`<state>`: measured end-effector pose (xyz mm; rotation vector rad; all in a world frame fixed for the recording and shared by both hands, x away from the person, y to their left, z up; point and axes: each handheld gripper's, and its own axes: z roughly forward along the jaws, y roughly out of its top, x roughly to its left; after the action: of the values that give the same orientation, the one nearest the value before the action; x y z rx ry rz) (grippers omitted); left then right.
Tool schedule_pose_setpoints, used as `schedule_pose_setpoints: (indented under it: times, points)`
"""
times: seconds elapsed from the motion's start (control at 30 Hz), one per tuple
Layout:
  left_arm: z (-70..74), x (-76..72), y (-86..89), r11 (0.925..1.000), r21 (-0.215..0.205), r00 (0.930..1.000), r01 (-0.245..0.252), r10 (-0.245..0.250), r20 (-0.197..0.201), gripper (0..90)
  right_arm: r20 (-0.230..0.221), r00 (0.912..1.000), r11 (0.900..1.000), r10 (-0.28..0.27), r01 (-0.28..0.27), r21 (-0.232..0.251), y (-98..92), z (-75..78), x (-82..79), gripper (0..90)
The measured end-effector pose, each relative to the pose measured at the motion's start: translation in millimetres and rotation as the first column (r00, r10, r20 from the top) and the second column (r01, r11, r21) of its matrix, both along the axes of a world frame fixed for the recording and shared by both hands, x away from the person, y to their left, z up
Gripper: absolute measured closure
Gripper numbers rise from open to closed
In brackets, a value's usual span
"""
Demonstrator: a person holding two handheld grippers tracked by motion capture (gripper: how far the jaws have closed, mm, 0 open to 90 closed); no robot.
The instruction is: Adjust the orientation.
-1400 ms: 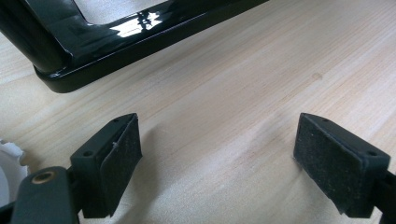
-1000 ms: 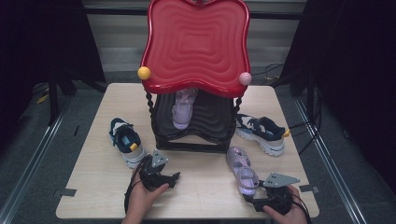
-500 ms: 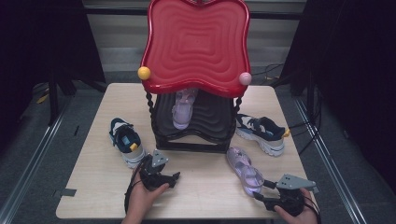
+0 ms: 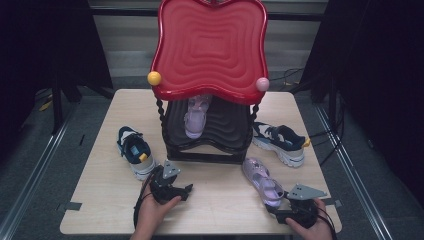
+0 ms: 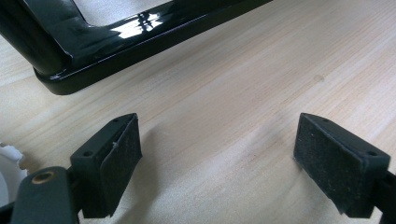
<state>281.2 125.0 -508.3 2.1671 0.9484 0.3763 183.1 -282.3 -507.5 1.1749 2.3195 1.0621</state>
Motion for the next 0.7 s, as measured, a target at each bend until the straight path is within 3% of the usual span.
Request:
schedule_pose_setpoints:
  times: [0.2,0.43,0.7]
  points:
    - [0.0,0.0,0.0,1.0,0.0,1.0,0.0,0.0,0.0,14.5,0.023,0.9996,1.0,-0.019,0.019,0.009,-13.0,-1.9,-3.5,35.8]
    - [0.0,0.0,0.0,1.0,0.0,1.0,0.0,0.0,0.0,14.5,0.026,0.9993,1.0,-0.028,0.028,0.005,-4.9,-3.8,-0.9,24.9]
    - [0.0,0.0,0.0,1.0,0.0,1.0,0.001,-0.001,0.0,14.5,0.011,0.9963,0.996,-0.086,0.086,0.021,-6.2,-2.3,2.3,30.5]
